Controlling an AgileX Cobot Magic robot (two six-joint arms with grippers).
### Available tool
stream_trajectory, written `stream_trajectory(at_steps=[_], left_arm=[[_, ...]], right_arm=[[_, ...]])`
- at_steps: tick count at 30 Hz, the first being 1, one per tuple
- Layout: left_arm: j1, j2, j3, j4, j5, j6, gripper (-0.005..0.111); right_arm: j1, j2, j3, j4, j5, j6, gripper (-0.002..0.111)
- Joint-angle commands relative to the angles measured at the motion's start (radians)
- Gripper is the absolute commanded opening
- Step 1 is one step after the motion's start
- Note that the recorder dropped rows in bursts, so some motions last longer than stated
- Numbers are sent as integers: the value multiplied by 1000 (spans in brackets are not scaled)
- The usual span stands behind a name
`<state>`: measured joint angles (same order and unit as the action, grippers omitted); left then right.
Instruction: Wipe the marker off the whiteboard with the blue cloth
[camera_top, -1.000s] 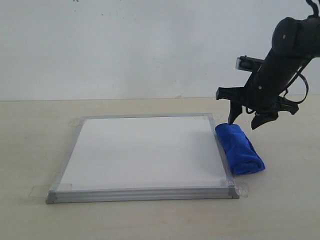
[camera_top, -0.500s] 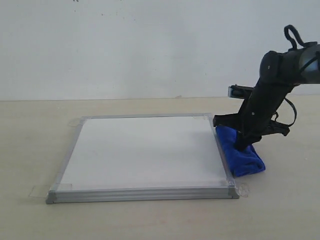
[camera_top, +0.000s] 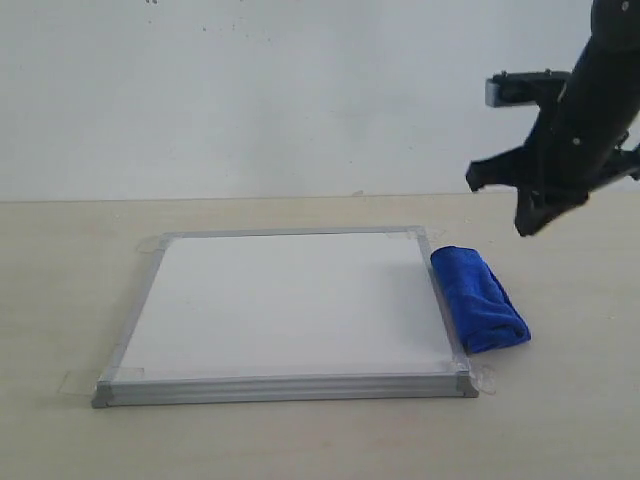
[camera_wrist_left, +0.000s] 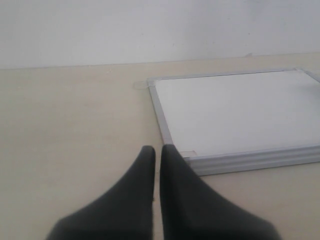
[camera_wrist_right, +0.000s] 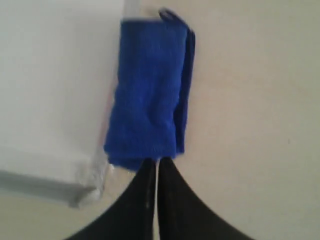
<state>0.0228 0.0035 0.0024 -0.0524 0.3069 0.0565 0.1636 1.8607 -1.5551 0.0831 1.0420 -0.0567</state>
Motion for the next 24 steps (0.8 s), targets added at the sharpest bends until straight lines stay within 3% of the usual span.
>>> stream_trajectory(at_steps=[1,5,9,24], left_arm=[[3,-4,-2,-2,-11,5,4],[3,-4,-2,-2,-11,5,4],[3,-4,-2,-2,-11,5,4],[3,-4,-2,-2,-11,5,4]], right_arm=[[-4,-126,266,-44,-58,15,1],[-4,-225,514,10,-153,31,1],[-4,-264,631,21,-110,31,1],[-4,-264,671,23,-196,31,1]])
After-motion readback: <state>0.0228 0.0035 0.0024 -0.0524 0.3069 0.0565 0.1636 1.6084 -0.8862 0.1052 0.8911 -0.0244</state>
